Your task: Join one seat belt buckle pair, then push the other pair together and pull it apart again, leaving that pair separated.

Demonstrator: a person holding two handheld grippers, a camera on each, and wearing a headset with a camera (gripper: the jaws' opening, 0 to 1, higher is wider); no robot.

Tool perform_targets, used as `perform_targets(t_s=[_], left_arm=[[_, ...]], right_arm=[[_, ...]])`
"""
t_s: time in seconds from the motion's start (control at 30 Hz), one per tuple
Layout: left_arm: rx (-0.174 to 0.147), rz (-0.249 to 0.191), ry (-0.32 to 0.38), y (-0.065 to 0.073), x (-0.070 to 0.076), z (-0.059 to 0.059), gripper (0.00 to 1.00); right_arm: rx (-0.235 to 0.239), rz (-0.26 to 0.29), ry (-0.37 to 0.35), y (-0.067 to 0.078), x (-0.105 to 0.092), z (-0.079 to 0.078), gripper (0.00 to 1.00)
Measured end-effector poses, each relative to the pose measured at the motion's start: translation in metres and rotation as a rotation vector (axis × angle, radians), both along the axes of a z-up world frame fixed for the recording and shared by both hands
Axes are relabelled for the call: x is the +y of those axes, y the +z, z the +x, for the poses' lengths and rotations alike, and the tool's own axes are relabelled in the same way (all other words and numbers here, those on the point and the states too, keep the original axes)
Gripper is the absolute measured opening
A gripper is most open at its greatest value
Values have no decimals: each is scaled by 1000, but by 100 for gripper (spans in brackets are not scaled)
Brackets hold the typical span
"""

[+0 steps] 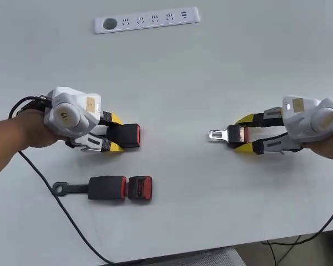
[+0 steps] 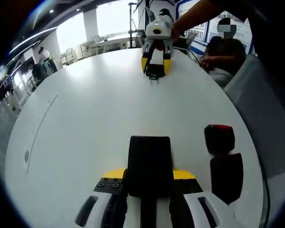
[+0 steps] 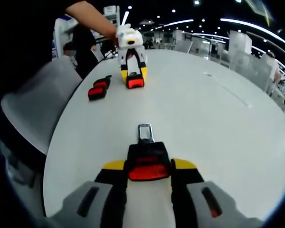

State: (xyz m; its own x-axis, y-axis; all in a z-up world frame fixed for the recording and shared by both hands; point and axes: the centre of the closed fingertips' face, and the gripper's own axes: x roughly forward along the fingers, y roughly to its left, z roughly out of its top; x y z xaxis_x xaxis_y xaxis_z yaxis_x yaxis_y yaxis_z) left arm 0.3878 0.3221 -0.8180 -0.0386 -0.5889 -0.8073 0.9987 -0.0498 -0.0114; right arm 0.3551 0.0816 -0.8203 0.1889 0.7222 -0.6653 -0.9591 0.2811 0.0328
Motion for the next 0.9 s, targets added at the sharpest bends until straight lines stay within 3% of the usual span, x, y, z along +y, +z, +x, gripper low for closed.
perform_targets(t_s=[0.37,0.9], left_arm=[[2,13,-4,-3,0,1,34],[2,30,-3,-6,-2,3,34]], right_arm=[[4,31,10,-1,20,2,35],[11,75,34,-2,72,19,35]])
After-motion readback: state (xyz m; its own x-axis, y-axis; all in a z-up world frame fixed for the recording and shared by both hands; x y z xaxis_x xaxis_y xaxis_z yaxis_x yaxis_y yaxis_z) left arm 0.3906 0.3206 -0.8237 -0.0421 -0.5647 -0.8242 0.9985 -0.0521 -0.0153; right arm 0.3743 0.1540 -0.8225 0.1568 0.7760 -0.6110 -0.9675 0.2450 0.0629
